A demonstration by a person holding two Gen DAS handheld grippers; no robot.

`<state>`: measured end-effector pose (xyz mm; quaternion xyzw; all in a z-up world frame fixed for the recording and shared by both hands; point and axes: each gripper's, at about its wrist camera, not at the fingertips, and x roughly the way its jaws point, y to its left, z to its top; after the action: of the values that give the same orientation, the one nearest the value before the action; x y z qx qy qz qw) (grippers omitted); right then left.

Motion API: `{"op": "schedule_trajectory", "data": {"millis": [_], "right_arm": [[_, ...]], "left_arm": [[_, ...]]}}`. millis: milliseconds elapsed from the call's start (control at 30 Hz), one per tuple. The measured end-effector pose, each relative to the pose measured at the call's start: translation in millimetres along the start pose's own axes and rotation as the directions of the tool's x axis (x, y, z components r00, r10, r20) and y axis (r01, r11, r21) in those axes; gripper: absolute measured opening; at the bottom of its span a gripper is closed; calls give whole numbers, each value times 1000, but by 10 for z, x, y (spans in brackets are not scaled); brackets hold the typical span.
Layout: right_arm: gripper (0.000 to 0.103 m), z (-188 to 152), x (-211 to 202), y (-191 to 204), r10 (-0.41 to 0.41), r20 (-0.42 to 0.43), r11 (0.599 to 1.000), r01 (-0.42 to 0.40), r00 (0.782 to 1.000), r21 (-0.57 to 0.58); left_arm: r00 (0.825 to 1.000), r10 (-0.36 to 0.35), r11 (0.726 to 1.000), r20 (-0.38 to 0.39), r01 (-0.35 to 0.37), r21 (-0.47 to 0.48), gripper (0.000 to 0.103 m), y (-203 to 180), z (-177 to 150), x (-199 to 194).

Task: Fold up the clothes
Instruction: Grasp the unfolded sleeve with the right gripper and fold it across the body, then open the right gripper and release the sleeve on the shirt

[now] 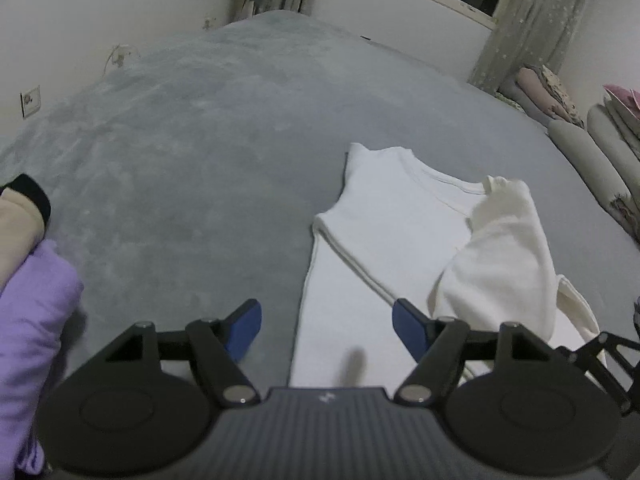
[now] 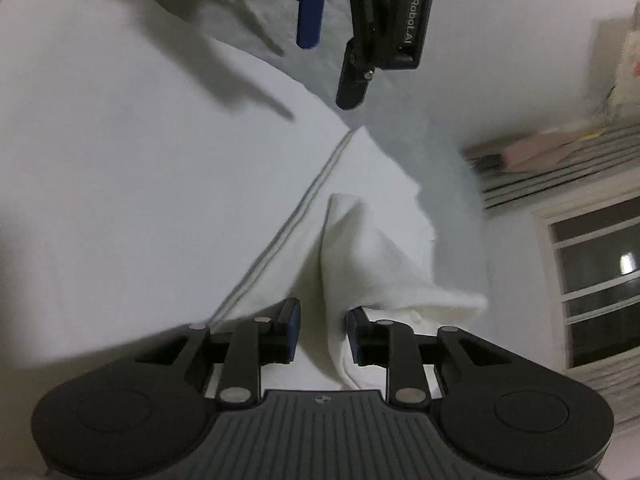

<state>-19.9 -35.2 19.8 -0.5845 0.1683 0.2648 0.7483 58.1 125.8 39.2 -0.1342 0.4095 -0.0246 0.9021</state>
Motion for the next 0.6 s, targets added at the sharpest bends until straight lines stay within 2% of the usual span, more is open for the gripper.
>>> {"op": "schedule_trajectory", "data": {"millis": [67, 167, 200, 233, 267, 300, 333, 400, 433, 467, 533, 567, 600], "right_arm": [[38, -12, -42, -154, 30, -6, 995, -29, 1000, 99], [43, -42, -118, -400, 49, 50, 977, -58, 998, 207], [51, -60, -166, -465, 53, 92, 962, -76, 994, 261], [65, -73, -197, -573, 64, 143, 928, -111, 988, 356], [72, -119, -185, -715, 85, 178, 862, -162, 980, 480], [81, -176, -161, -862, 105, 210, 773, -213, 972, 597], [82, -270, -106, -980, 136, 213, 660, -249, 968, 709], [82, -485, 76, -1193, 212, 202, 388, -271, 956, 881], [79, -612, 146, -1251, 235, 202, 258, -262, 951, 930], [78, -697, 176, -1292, 238, 225, 149, -265, 945, 953], [61, -875, 207, -1280, 215, 297, -23, -299, 930, 954], [58, -906, 249, -1272, 200, 306, -61, -300, 931, 952], [51, -890, 276, -1253, 182, 289, -52, -285, 940, 957]], "left_arm": [[1000, -18, 1000, -7, 18, -4, 71, -2, 2, 4], [999, -32, 999, -8, 32, 11, 71, -52, -7, 1], [999, -34, 999, -7, 34, 14, 71, -62, -8, -3], [999, -33, 999, -6, 33, 14, 71, -61, -7, -4], [1000, -31, 999, -5, 31, 11, 71, -59, -5, -3], [1000, -29, 1000, -4, 29, 9, 71, -56, -3, -1], [1000, -26, 1000, -3, 26, 4, 72, -47, 3, 0], [1000, -22, 1000, -3, 22, -6, 71, -33, 12, 9], [1000, -19, 1000, -3, 19, -10, 72, -27, 16, 14], [1000, -20, 1000, -4, 20, -11, 71, -28, 16, 17], [1000, -23, 1000, -6, 23, -9, 72, -35, 15, 23], [1000, -25, 1000, -6, 24, -10, 72, -34, 17, 20], [1000, -27, 1000, -6, 26, -11, 72, -30, 21, 15]]}}
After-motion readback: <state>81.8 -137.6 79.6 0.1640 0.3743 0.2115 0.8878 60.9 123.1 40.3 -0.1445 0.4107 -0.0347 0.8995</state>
